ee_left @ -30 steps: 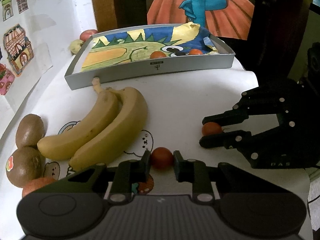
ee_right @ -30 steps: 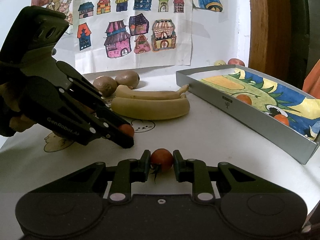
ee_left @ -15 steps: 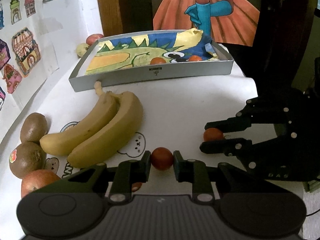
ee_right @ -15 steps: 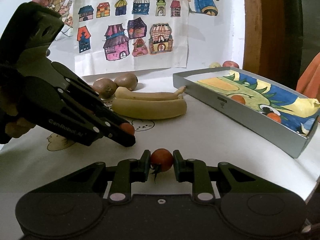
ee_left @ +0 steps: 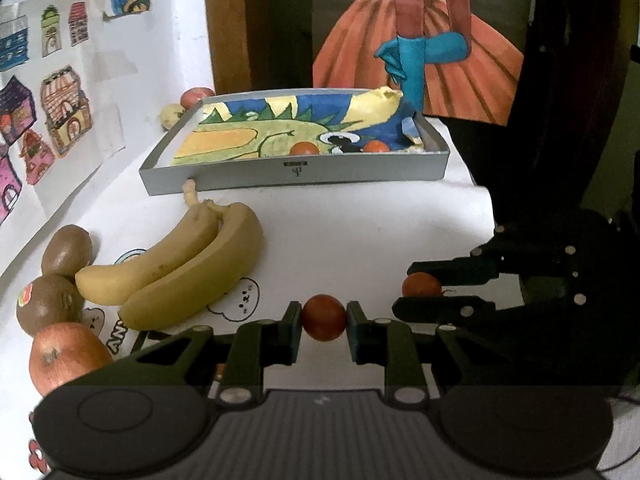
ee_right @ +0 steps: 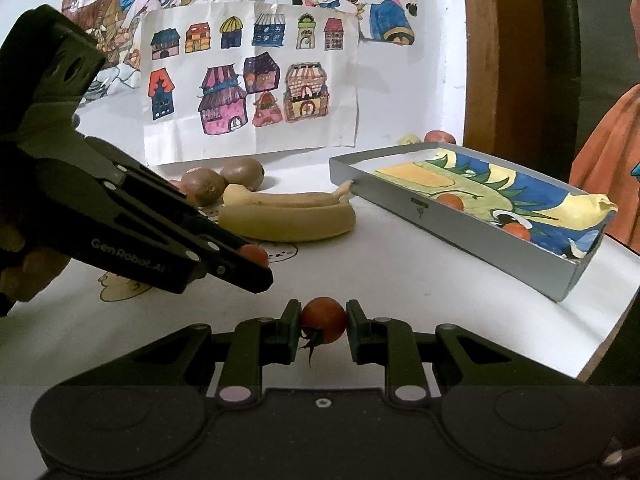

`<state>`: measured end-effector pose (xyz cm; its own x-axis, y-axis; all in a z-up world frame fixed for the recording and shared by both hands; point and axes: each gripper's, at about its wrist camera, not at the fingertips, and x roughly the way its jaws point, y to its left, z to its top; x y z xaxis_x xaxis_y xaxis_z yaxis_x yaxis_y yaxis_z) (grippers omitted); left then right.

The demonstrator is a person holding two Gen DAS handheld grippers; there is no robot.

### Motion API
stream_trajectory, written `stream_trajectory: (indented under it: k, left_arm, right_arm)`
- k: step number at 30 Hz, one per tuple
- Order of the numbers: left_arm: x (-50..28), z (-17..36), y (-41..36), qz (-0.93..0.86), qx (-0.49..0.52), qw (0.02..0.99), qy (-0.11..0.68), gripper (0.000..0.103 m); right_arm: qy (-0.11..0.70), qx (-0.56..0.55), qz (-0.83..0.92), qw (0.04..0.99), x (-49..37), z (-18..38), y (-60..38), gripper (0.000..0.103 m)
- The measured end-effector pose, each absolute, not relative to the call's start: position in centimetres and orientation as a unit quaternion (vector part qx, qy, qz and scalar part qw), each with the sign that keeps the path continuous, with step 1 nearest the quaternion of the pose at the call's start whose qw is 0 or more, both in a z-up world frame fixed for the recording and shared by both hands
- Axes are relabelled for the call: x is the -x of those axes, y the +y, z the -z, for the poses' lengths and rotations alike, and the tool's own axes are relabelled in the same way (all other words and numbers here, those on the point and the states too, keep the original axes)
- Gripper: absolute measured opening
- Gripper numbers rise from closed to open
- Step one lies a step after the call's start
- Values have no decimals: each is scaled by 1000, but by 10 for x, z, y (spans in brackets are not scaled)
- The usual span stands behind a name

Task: Organize fruits
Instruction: 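Carry the left tool's tomato over the grey tray while the right tool carries its tomato alongside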

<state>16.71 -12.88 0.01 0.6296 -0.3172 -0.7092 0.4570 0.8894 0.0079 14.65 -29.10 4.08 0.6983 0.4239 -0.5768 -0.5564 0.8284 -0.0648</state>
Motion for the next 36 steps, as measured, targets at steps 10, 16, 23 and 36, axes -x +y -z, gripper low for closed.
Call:
stream_trajectory:
  k: [10,16,23,36]
  left_arm:
    - [-163,-11,-139,185,-53,921,340,26]
    - [-173,-16,-152,175,-37,929,324,26]
    - [-190,-22,-174,170,-22,939,298,26]
    - [-234,-6,-202,144,19,960,241,26]
  right_arm:
    - [249,120,-239,931,-139,-54,-304,25]
    - [235,116,-222,939,-145,-59,-313,26]
    - [219,114,-201,948,-161,-67,-328,26]
    - [194,112,-145,964,-205,-72,-372,26]
